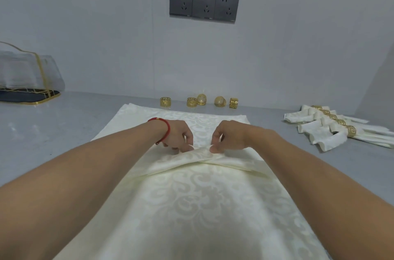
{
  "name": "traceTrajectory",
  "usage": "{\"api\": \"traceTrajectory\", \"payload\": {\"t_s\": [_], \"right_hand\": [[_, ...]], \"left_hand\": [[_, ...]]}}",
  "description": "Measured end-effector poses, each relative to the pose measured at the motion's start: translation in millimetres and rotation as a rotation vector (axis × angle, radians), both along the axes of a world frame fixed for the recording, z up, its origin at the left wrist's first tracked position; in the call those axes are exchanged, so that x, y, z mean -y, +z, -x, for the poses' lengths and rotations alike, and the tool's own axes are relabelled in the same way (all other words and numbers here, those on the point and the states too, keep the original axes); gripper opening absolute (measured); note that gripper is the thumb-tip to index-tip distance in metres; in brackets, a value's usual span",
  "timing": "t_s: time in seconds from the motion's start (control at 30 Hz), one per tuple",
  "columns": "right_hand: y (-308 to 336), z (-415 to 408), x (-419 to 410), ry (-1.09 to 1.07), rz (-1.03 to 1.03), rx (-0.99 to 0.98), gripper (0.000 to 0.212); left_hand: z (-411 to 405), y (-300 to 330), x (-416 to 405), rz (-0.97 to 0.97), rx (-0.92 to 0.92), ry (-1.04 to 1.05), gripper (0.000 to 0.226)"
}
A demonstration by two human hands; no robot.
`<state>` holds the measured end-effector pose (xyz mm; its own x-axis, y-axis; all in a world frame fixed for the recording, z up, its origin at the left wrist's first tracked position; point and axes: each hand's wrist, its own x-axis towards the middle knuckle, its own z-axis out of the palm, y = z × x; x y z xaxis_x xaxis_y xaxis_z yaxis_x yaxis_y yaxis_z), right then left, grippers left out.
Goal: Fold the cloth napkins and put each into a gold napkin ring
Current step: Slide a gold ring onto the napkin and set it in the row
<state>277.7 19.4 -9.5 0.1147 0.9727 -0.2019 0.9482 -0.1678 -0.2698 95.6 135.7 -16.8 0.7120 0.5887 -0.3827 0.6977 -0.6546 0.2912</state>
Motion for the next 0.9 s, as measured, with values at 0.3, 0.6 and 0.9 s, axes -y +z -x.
{"api": "traceTrajectory", "payload": {"t_s": [0.3,0.6,0.9], "right_hand": [[-11,-9,-4,0.074,-0.132,-0.028,0.014],[-39,5,26,0.293,-0.371,0.170,0.032],[-47,-9,7,0.224,-0.513,-0.189,0.017]], "left_hand": [[-9,-1,19,-0.044,0.065,-0.015,0.037],[-15,5,18,-0.139,0.047,-0.067,0.021],[0,-23,28,-0.206,0.503,-0.016,0.015]]}}
